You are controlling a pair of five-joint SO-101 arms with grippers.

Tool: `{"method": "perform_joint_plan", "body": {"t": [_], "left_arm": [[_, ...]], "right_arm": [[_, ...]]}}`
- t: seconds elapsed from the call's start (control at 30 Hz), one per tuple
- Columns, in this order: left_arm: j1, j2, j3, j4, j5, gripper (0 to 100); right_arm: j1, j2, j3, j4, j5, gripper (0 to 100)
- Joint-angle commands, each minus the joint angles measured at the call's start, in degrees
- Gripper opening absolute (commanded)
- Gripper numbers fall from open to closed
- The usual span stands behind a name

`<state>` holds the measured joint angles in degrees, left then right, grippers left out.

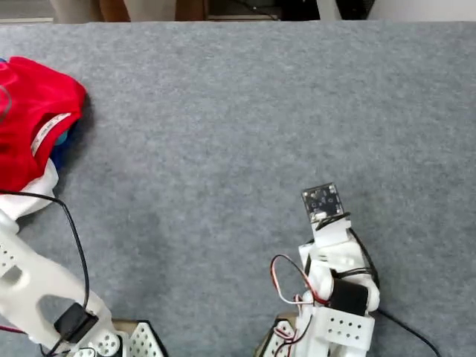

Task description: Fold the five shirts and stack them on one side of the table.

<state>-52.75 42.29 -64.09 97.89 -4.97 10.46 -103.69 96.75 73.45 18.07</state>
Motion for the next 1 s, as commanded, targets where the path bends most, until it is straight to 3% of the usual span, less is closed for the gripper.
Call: {"method": "perform_joint_plan", "body": {"t": [0.0, 0.17, 0.57, 0.73, 0.97], "left_arm": [[0.88, 3.74, -3.08, -1.49, 0.62, 24], [0.97, 9.1, -5.71, -4.4, 0.88, 1], [4.75, 4.88, -26.9, 2.99, 0.7, 2], [6.77, -0.31, -27.96, 2.99, 0.7, 2], [15.65, -9.63, -27.52, 2.99, 0.7, 2]], "right_arm": [[-0.48, -4.44, -2.15, 0.09, 1.05, 0.5], [-0.4, -4.44, -2.33, 0.0, 1.05, 0.5], [-0.22, -4.53, -3.38, -4.66, 1.05, 0.5], [-0.13, -4.53, -4.88, -7.74, 1.14, 1.0], [-0.04, -4.35, -14.02, -7.65, 7.65, 16.1]]}}
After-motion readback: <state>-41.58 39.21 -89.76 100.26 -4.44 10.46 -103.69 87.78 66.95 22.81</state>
